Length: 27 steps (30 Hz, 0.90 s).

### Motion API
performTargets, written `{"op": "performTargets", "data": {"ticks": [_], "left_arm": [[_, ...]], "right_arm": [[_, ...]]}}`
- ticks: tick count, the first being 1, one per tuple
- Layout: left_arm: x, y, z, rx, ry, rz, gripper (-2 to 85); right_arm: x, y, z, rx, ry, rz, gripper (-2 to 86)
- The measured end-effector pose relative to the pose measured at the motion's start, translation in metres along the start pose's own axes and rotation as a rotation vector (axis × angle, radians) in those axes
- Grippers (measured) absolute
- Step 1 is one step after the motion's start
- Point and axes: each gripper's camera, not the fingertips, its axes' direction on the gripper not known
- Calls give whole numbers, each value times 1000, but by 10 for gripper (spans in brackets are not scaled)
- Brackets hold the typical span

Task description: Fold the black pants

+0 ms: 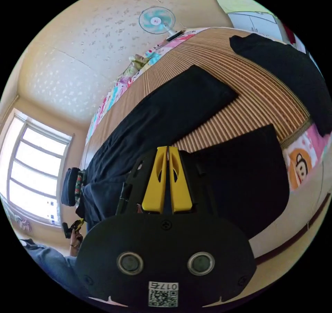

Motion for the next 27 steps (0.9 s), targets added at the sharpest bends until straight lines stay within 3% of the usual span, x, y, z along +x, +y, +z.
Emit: {"op": "performTargets", "data": {"ticks": [5,8,10,13,21,27], "left_arm": [[-28,11,-17,55,212,1,-4],[-52,15,-29,86,477,0,-5],[-66,13,-41,121,736,51,-7],[-75,7,-53,124,962,160,-8],[-97,19,-71,132,952,185,-7],[-109,33,-63,151,1026,133,-7]], "right_arm": [[72,101,-66,194,-92,330,15],[119,150,-80,253,-203,533,28],[141,174,-81,291,-325,620,65],[154,181,-65,206,-464,686,162],[135,170,-45,224,-619,621,171],[114,171,-39,266,-542,629,137]]}}
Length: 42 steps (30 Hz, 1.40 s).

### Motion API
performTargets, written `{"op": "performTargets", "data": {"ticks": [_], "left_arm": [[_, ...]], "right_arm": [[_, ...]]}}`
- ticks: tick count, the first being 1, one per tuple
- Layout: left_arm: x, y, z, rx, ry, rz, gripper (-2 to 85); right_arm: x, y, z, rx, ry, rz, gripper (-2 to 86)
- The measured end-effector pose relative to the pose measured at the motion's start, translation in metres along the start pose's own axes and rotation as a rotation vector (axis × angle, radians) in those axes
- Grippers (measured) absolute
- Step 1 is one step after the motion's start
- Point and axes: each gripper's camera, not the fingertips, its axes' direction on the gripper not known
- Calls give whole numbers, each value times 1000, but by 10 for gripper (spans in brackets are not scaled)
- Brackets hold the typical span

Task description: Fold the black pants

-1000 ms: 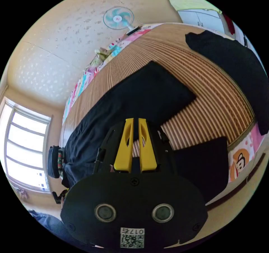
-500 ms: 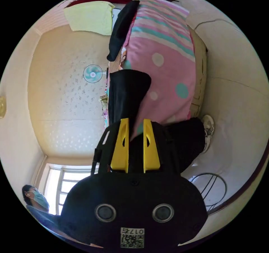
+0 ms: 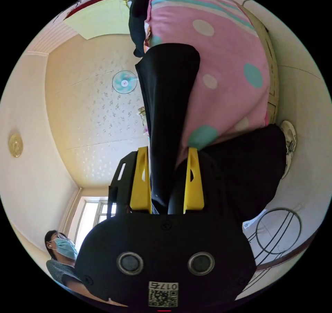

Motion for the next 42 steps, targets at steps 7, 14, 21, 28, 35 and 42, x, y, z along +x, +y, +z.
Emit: {"op": "performTargets", "data": {"ticks": [7,14,21,28,35,42], "left_arm": [[17,-6,15,-91,-92,77,-7],[39,-81,94,-171,-94,229,-6],[0,-202,231,50,-476,169,25],[-72,-151,366,-173,-742,203,42],[-135,-91,454,-671,-1013,294,-2],[-120,-65,457,-716,-1044,279,-10]], "right_arm": [[-89,12,12,3,127,-305,36],[-249,-14,114,-47,345,-728,25],[-348,-100,330,-273,520,-705,64],[-293,-29,411,-448,686,-855,69],[-198,12,386,-554,781,-855,13],[-178,72,305,-549,807,-832,6]]}}
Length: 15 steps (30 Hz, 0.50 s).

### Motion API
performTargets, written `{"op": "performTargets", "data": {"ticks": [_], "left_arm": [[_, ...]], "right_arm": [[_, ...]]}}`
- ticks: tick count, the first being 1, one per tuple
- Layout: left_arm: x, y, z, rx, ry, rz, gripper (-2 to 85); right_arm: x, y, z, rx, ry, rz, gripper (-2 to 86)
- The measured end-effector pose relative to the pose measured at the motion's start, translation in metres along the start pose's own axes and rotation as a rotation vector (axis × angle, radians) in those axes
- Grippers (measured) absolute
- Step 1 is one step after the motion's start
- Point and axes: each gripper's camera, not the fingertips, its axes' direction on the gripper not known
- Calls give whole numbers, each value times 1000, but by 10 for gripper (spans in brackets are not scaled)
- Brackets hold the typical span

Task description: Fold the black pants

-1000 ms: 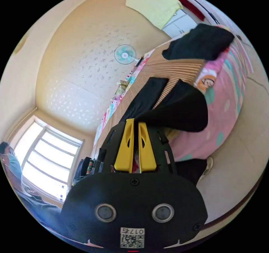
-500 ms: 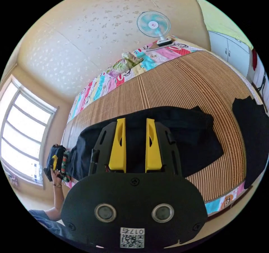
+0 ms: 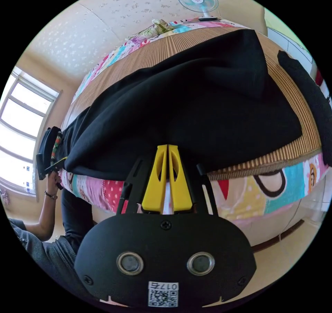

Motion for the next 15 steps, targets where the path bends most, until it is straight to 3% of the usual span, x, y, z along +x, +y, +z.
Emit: {"op": "performTargets", "data": {"ticks": [3,8,11,13,15], "left_arm": [[4,14,-6,37,9,-31,-10],[19,14,-19,34,20,-21,-8],[27,-8,-17,-219,-27,-8,-1],[32,-18,13,-624,-47,30,9],[32,-9,40,-908,-57,21,16]], "right_arm": [[10,31,-7,-3,-45,48,6],[46,27,-14,-7,-291,135,11],[55,15,-46,152,-203,148,17],[66,1,-72,244,-8,216,30],[79,-14,-81,267,161,291,66]]}}
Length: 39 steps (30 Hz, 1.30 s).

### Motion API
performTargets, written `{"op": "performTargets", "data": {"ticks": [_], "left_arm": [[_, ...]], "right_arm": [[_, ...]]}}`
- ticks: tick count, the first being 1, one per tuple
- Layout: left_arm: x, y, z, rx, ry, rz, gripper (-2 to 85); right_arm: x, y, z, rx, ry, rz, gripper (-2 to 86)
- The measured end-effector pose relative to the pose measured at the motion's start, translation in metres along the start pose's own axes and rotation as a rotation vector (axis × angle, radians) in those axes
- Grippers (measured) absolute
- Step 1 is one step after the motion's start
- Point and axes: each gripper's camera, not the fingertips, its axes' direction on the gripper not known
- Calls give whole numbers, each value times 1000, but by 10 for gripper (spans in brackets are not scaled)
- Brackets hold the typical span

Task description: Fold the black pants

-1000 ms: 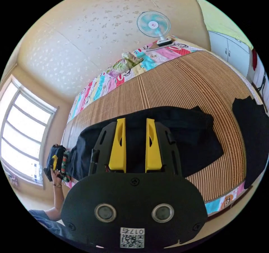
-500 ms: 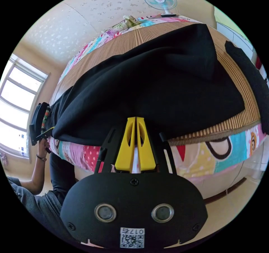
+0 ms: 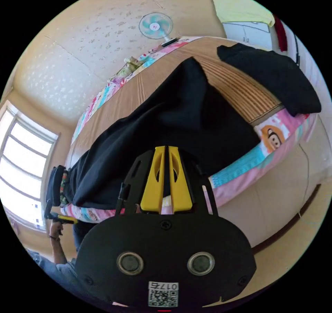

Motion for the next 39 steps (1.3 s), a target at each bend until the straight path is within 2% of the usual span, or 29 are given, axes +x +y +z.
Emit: {"op": "performTargets", "data": {"ticks": [1,2,4,6,8,9,12,15,17,18,19,20,22,24,29,35,37,39], "left_arm": [[2,-6,12,-102,-12,0,15],[3,-8,15,-117,-27,-1,12],[11,-13,15,-82,-28,38,0],[16,-16,15,-70,44,83,-4],[19,-19,10,-31,87,113,-6],[20,-21,4,2,92,128,-8],[21,-24,-10,73,76,152,-10],[20,-24,-26,140,53,152,-10],[20,-20,-36,195,51,161,-10],[20,-17,-40,228,60,173,-10],[19,-13,-42,254,77,190,-10],[19,-12,-42,265,87,201,-10],[12,-6,-40,302,131,231,-10],[3,-3,-35,302,172,230,-10],[-19,11,-31,308,216,201,-6],[-46,48,-42,466,222,115,57],[-71,67,-38,575,333,52,66],[-97,81,-29,662,476,-3,76]], "right_arm": [[6,-13,5,-1,69,29,95],[9,-20,9,-13,75,33,107],[16,-44,29,-103,-40,-17,121],[13,-58,33,-146,-38,-51,99],[-7,-73,23,-196,-98,-184,71],[-25,-82,5,-206,-197,-296,58],[-57,-100,-67,-102,-402,-496,40],[-56,-117,-135,18,-334,-547,34],[-40,-127,-151,23,-167,-520,33],[-19,-135,-146,-24,-38,-450,32],[10,-143,-131,-104,-27,-385,31],[27,-146,-122,-138,-61,-340,31],[102,-144,-72,-277,-262,-74,31],[135,-130,-41,-354,-320,54,31],[134,-128,-49,-307,-351,34,31],[103,-150,-107,-267,-319,-49,29],[105,-149,-108,-303,-208,-58,28],[126,-146,-86,-372,-179,-10,27]]}}
